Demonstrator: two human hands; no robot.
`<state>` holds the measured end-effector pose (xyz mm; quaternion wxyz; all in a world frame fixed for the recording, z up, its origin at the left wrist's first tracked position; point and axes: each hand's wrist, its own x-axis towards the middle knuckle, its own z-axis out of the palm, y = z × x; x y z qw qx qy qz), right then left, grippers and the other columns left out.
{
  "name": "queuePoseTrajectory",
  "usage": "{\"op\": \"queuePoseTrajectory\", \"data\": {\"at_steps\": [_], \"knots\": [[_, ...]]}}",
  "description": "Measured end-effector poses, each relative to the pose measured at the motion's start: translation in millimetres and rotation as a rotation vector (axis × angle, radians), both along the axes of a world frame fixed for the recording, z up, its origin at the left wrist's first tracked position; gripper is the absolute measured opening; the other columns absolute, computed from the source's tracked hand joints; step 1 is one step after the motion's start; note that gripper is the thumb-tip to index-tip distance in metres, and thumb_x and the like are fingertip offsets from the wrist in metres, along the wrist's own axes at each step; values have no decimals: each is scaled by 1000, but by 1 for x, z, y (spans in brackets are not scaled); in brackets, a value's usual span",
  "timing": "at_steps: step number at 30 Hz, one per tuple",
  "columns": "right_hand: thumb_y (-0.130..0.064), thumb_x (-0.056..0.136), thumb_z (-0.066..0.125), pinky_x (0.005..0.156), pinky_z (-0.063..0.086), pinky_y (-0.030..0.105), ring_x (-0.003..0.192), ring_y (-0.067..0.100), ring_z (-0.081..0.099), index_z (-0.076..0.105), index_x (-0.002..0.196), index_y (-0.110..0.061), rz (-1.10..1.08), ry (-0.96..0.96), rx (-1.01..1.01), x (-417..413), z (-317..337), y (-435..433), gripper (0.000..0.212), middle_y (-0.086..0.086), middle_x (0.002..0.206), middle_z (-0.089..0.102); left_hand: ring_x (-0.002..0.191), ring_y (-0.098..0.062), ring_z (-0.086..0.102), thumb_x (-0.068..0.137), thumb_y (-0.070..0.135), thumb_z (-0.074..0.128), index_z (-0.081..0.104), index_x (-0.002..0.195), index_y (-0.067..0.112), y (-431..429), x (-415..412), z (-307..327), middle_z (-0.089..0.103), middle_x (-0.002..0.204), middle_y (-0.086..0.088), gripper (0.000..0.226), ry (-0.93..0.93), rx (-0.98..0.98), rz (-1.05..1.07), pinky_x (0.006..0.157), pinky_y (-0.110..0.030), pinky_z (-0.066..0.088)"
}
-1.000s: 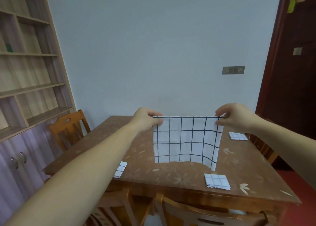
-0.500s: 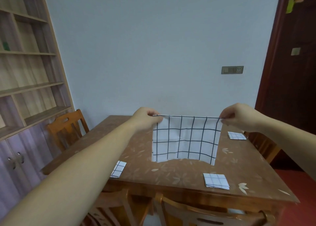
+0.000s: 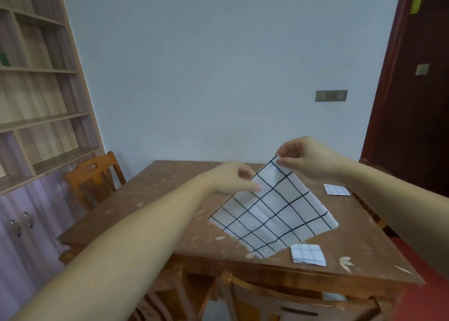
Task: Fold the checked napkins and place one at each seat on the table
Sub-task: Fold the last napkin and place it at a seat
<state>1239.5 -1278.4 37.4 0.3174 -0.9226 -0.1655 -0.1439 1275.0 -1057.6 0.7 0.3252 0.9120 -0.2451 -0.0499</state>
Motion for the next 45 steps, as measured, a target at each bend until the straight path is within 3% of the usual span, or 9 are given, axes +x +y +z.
{"op": "queuePoseTrajectory", "data": {"at_steps": [2, 6, 9, 12, 18, 22, 26, 32, 45], "knots": [[-17, 89, 68, 68, 46, 13, 77, 7, 64, 70, 85, -18, 33, -29, 31, -1, 1, 12, 5, -3, 86, 74, 62, -1, 49, 85, 40, 72, 69, 77, 17, -13, -3, 4, 56, 68, 13, 24, -22, -162, 29, 62, -16, 37], [-29, 85, 73, 57, 42, 10, 58, -5, 57, 72, 81, -19, 46, 56, 49, -2, -2, 10, 11, -8, 71, 70, 63, -13, 40, 80, 40, 72, 64, 79, -2, -17, -1, 2, 45, 68, -3, 43, -34, -319, 82, 62, -29, 32], [-38, 80, 76, 55, 39, 18, 50, 0, 52, 73, 77, -21, 7, 246, -152, -3, -10, -2, 19, -13, 53, 58, 68, -17, 62, 78, 39, 73, 71, 82, 5, -11, 3, 0, 70, 76, -8, 35, 12, -428, 119, 73, -35, 53], [-36, 84, 74, 51, 28, 24, 39, 5, 32, 62, 61, -18, -37, 307, -164, -3, -12, -13, 31, -12, 41, 35, 75, -19, 66, 84, 33, 73, 74, 78, 14, 0, 7, -2, 73, 81, -4, 19, 39, -496, 134, 83, -40, 54], [-34, 83, 75, 49, 25, 24, 48, 11, 27, 66, 71, -3, -27, 259, -45, -3, -7, -17, 34, -2, 55, 34, 95, -25, 72, 87, 21, 73, 76, 96, 15, 8, 7, 3, 76, 99, -6, 12, 171, -646, 110, 90, -39, 56], [-37, 82, 76, 61, 33, 27, 60, 15, 39, 75, 77, -14, -9, 246, -26, 0, -3, -17, 24, 3, 63, 46, 100, -31, 71, 83, 24, 77, 78, 89, 15, 1, 5, 8, 76, 99, -13, 11, 136, -741, 136, 93, -48, 55], [-30, 81, 78, 58, 41, 25, 49, 8, 42, 72, 65, -14, -16, 253, 70, 0, -7, -27, 23, -6, 50, 44, 87, -27, 73, 86, 19, 73, 75, 93, 9, 6, 7, 8, 76, 95, -13, 13, 144, -828, 174, 82, -40, 59], [-7, 84, 74, 55, 50, 11, 53, -1, 60, 73, 102, -6, -30, 200, 564, 3, -15, -34, 17, 4, 72, 61, 63, -6, 69, 87, 12, 71, 71, 86, 12, 7, 11, 2, 74, 75, 2, 1, 151, -890, 228, 57, -19, 54], [-14, 89, 69, 66, 52, 18, 81, 13, 65, 74, 98, -8, -23, 199, 775, 9, -12, -39, 12, 4, 95, 72, 80, -16, 70, 86, 17, 73, 76, 87, 15, -2, 16, 1, 76, 87, -3, 4, 186, -956, 209, 83, -34, 57]]}}
